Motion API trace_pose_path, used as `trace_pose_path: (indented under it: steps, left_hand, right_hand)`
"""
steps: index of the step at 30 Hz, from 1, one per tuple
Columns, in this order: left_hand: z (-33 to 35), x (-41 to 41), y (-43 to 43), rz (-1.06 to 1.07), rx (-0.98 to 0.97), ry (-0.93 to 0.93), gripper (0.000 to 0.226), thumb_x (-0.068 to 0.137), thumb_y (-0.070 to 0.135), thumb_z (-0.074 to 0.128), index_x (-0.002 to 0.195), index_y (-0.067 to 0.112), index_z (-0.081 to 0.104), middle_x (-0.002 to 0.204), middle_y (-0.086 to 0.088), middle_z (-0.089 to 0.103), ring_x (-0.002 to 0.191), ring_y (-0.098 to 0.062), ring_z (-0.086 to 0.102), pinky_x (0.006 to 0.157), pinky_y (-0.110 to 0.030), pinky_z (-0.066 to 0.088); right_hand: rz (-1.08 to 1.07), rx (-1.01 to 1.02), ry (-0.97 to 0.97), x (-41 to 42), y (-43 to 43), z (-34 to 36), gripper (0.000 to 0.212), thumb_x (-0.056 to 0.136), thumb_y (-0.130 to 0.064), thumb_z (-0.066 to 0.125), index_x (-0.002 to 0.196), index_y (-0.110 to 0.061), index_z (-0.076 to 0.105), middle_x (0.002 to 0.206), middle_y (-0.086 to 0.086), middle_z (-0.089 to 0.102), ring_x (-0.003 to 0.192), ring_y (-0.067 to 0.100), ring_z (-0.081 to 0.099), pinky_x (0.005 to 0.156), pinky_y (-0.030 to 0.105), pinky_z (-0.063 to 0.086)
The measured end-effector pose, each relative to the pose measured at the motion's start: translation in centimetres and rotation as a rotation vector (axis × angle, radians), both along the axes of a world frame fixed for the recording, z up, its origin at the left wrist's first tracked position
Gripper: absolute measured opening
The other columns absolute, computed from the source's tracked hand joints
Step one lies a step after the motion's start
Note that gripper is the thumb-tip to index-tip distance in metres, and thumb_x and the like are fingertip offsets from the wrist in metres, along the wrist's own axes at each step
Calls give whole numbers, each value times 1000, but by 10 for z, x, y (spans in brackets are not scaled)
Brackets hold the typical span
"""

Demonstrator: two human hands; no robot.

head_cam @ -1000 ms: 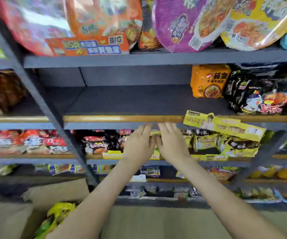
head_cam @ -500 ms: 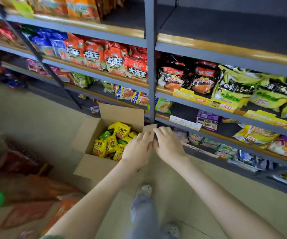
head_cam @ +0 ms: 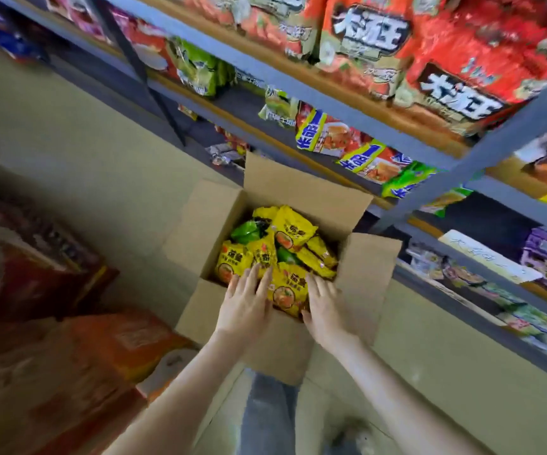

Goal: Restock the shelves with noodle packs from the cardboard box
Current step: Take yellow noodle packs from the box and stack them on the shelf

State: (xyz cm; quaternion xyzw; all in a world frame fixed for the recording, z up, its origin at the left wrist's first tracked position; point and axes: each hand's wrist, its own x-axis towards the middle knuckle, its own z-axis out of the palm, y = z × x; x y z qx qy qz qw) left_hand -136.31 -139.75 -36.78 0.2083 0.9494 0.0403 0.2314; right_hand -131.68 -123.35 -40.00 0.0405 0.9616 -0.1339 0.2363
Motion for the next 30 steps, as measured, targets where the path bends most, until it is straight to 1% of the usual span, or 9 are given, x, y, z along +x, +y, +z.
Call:
trace_pose_path:
  steps: [3,5,7,10,12,14,17,22,30]
  left_hand:
    - [-76,-29,-7,-53,-36,-77,66,91,32,49,150,13,26,155,-16,17,142,-36,26,114,-50,19]
    - [-131,-35,-7,-62,-37,-55,61,96,31,32,153,17,14,156,-10,0,146,-31,12,116,-48,9]
    - [-186,-35,-6,-104,-99,-74,66,98,36,35,153,22,1,155,-8,-12,147,-27,1,116,-48,-1]
    - [-252,-31,0,-133,-84,-79,87,72,47,74,147,27,34,154,-13,25,140,-27,34,114,-52,15]
    - [-282,-27,3,-118,-96,-80,92,64,48,79,144,27,39,151,-13,35,137,-29,38,112,-55,18]
    - [-302,-22,5,-100,-93,-78,90,81,50,64,150,26,12,158,-15,7,146,-31,11,115,-57,3]
    - [-310,-21,12,-142,-158,-81,79,99,48,34,143,26,-27,146,-12,-36,139,-29,-26,108,-55,-18]
    - [-305,-25,14,-78,-183,-23,82,99,35,41,143,23,-28,148,-13,-33,134,-28,-30,109,-57,-18]
    - [-276,-45,23,-331,-223,-35,77,98,28,45,151,15,-10,160,-7,-9,147,-24,-12,106,-53,-21]
  right_hand:
    - [-3,32,-139,-29,-12,-80,84,91,-30,59,152,-12,5,158,8,15,144,25,18,114,34,20]
    - [-3,49,-209,-43,-11,-131,82,95,-30,53,152,-13,-3,159,6,6,146,23,8,115,34,14]
    - [20,85,-210,-54,-7,-182,80,96,-31,50,152,-11,-4,159,8,5,146,24,5,117,35,10]
    - [70,135,-228,-69,-1,-249,88,94,-40,52,151,-8,-8,159,11,0,147,26,-2,118,37,2]
    - [68,153,-241,-78,-1,-284,98,90,-49,56,150,-8,-10,159,10,0,146,26,-2,118,38,3]
    - [46,140,-275,-86,-3,-305,109,83,-57,61,150,-8,-10,158,10,6,146,26,4,117,39,6]
    - [-97,112,-334,-95,-7,-313,119,71,-57,73,151,-9,-2,157,9,13,145,26,6,116,40,8]
    - [-42,136,-266,-99,-8,-294,77,80,-40,71,141,-12,32,144,10,35,136,28,27,110,39,23]
    - [-28,58,-173,-77,-15,-261,50,87,-26,64,131,-12,43,132,4,52,127,24,40,105,34,31]
